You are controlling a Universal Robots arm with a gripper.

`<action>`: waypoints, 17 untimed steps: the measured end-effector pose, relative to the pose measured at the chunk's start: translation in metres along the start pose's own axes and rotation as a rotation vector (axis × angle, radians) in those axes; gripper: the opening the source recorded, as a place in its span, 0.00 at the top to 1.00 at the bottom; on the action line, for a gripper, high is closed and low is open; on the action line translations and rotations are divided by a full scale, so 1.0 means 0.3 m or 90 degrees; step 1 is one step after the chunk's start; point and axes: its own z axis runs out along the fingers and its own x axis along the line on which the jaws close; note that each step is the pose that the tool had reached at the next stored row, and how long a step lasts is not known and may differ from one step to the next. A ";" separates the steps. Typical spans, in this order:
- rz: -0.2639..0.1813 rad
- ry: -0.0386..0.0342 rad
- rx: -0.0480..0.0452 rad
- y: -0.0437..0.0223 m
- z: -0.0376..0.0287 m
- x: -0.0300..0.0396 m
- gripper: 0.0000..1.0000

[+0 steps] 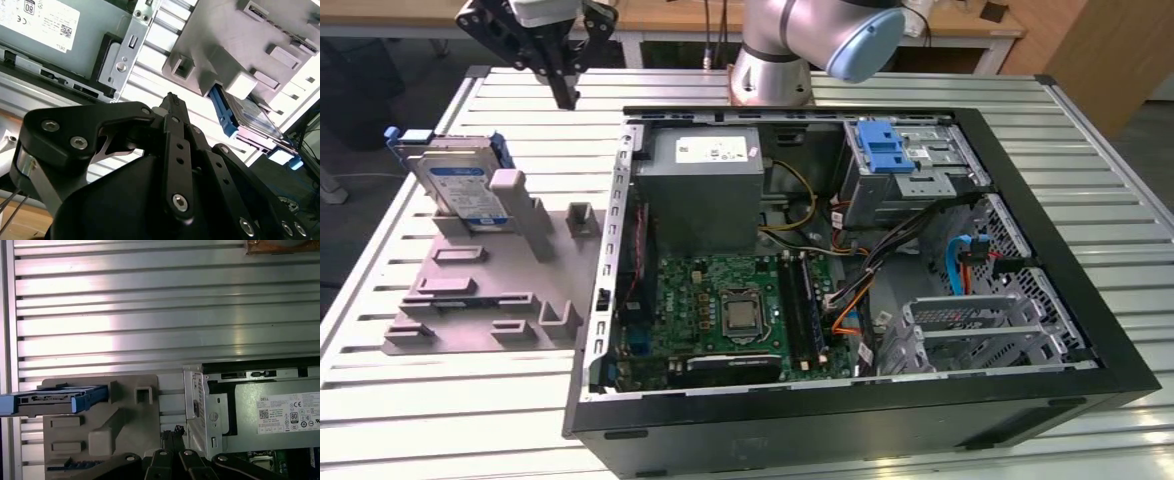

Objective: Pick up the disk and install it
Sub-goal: 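Reach for the disk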

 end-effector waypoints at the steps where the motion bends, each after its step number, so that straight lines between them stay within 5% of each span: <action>1: 0.000 0.0000 0.0000 0.002 0.001 0.008 0.89; 7: 0.000 0.0000 0.0000 0.011 0.006 0.051 0.89; 17: 0.000 0.0000 0.0000 0.011 0.006 0.061 0.89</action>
